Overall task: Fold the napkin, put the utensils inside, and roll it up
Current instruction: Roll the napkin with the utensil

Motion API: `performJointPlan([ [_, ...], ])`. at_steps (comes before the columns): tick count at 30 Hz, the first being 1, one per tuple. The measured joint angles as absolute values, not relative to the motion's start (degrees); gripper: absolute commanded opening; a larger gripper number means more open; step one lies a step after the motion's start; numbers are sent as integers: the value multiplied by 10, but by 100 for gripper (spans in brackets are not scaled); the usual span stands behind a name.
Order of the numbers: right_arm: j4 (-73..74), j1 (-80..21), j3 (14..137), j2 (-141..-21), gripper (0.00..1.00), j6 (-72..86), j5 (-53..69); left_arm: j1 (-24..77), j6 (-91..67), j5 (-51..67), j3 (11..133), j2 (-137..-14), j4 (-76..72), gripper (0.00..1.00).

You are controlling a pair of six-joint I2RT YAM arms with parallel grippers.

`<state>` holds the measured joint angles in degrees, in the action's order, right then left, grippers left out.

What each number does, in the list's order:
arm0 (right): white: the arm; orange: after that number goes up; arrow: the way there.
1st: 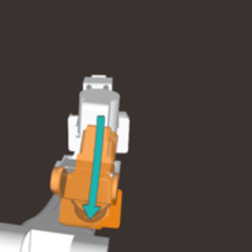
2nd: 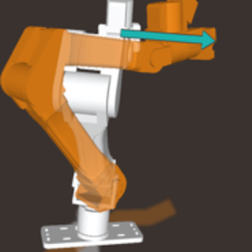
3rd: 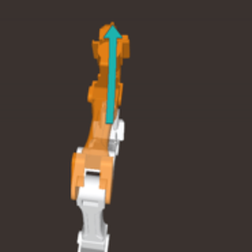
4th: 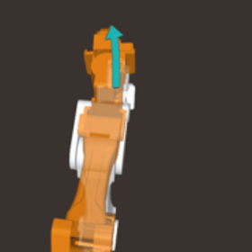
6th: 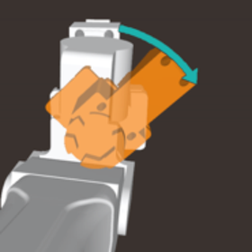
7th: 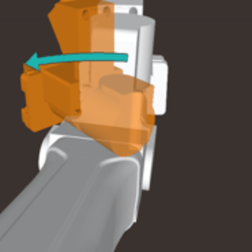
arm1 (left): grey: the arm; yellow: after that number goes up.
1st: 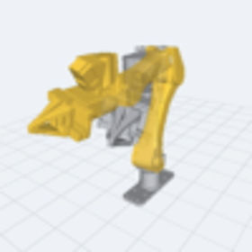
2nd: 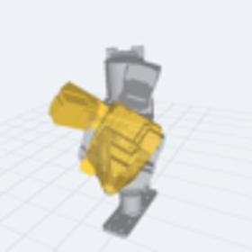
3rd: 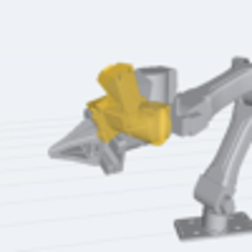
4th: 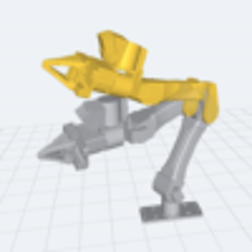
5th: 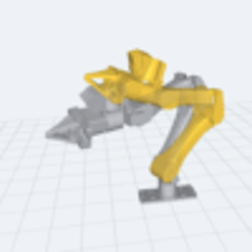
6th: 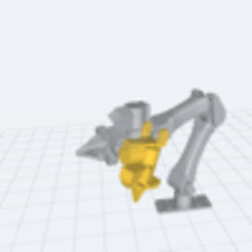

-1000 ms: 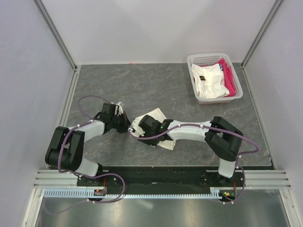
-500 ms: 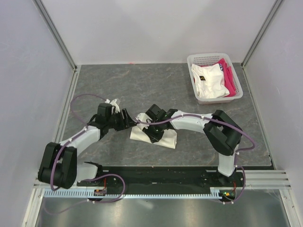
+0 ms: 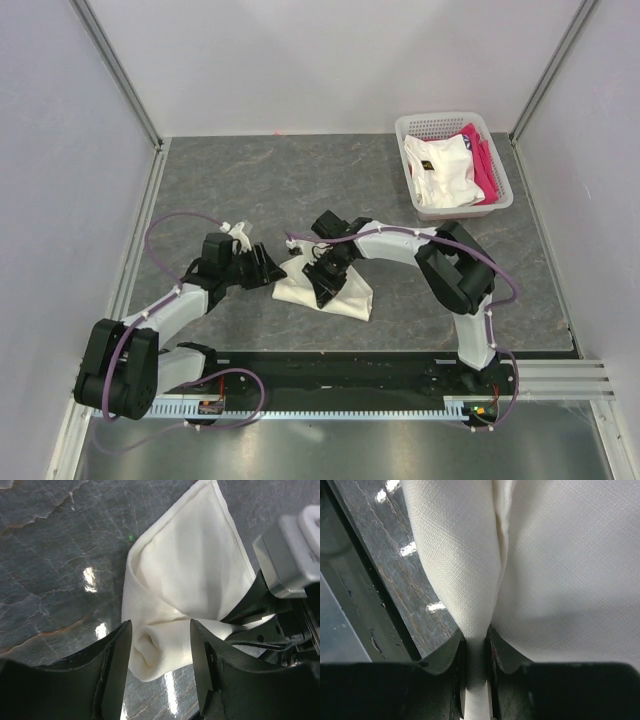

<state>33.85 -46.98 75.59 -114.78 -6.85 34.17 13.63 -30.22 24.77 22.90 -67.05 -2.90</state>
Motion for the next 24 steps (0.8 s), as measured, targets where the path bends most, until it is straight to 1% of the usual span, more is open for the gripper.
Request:
performJointPlan([
  [5, 350, -462, 770, -1166, 24, -62, 368, 136, -305, 263, 219, -673, -42, 43],
  [8, 352, -461, 775, -1171, 24, -60, 378, 136, -306, 272, 219, -681, -50, 33],
  [9, 352, -460, 775, -1172, 24, -59, 379, 136, -307, 274, 219, -684, -51, 24],
  [11, 353, -459, 776, -1174, 25, -58, 382, 136, -310, 276, 218, -690, -54, 14],
  [12, 354, -458, 777, -1175, 25, -58, 384, 136, -312, 276, 218, -691, -55, 5],
  [13, 354, -456, 777, -1176, 26, -58, 387, 136, -313, 276, 217, -693, -55, 2],
  [14, 354, -454, 778, -1177, 27, -57, 389, 136, -315, 276, 217, -694, -55, 2],
  [17, 354, -450, 778, -1178, 36, -55, 394, 136, -317, 270, 217, -697, -54, 2],
  [20, 354, -446, 778, -1176, 51, -48, 399, 136, -317, 256, 218, -700, -44, 2],
  [23, 354, -442, 778, -1164, 59, -45, 384, 136, -317, 246, 225, -710, -30, 2],
  [24, 354, -441, 778, -1157, 60, -45, 371, 136, -317, 242, 229, -715, -26, 2],
])
